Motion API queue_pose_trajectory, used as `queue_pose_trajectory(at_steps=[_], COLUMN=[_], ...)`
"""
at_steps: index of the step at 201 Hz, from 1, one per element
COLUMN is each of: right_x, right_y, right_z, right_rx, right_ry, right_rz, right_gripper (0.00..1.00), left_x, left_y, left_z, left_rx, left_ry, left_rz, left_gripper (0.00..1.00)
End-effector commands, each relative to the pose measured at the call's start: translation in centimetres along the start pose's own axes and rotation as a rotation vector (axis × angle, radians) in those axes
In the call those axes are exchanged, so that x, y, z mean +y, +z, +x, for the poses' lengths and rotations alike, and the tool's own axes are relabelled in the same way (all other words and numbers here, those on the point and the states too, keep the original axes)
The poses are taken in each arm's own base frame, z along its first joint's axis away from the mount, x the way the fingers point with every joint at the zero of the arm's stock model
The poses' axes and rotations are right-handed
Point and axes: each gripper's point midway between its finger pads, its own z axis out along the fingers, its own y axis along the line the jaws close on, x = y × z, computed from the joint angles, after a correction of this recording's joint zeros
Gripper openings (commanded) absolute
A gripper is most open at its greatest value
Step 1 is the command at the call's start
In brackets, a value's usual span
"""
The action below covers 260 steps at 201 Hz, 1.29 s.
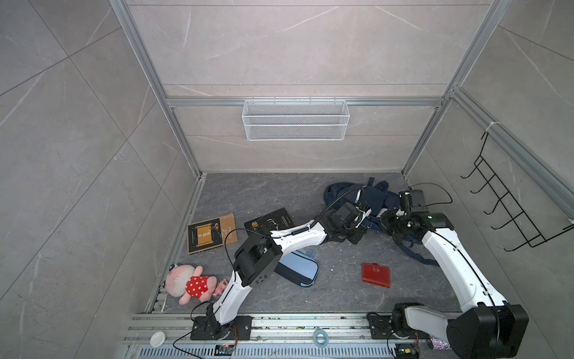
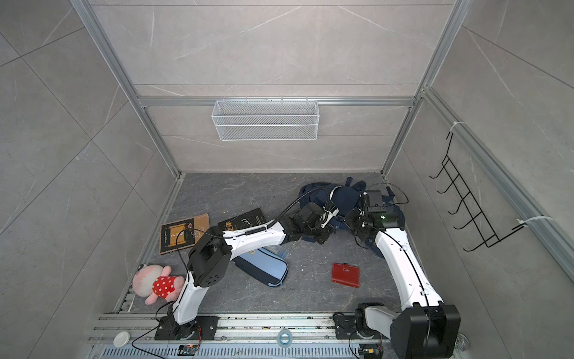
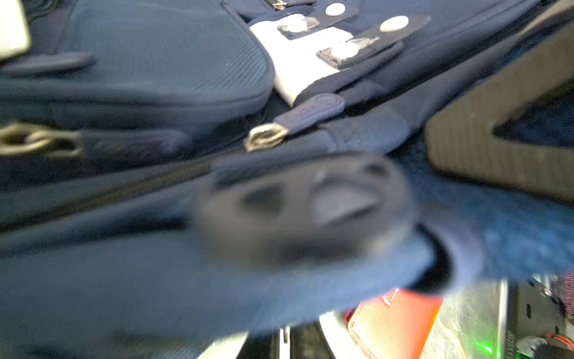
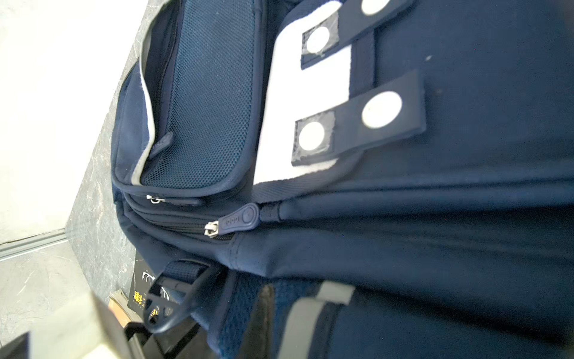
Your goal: Pack the student bag
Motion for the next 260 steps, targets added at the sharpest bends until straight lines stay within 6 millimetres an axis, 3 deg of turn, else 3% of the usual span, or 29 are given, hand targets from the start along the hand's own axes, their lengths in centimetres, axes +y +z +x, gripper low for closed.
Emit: queue_pose_trajectory(at_steps=[1,32,106,170,188,207,225,260], right_x=[1.5,0.8,-1.7,-4.9,-4.5,-2.2,0.7,4.8], right_y=[-0.4,0.1,0.7,1.7,2.2,2.2,0.7,-3.2], right_z=[-1.8,-2.1,-3.9,-6.6,-7.3,-7.5,-7.0,-3.5], right_rx=[-0.080,-0.093,-0.144,-0.198,-0.207,-0.186,-0.202,-0.239], right_ry=[-0.057,-0.062,-0.091,-0.073,-0.100,-0.194,-0.335,-0.582], right_rz=[-0.057,-0.050,0.003,0.057,0.027,-0.058,-0.140,-0.259], right_gripper=[0.00,0.00,0.00,0.00,0.00,0.21,0.41,0.69], left_x=[1.9,5.3,9.0,7.9,7.2,5.3,3.7,0.9], left_y=[-4.3,-6.6,-10.0,-11.2,-11.5,-11.7,-12.0,-12.6], left_z=[-2.4,-1.5,1.6,2.0,1.6,0.7,-0.2,-2.0], left_rx=[-0.035,-0.025,0.050,0.115,0.124,0.136,0.139,0.124], left_ry=[-0.086,-0.185,-0.252,-0.197,-0.198,-0.171,-0.165,-0.167], left_rz=[-0.022,-0.051,-0.100,-0.058,-0.023,0.041,0.104,0.211], left_gripper=[0.00,0.00,0.00,0.00,0.00,0.00,0.00,0.00])
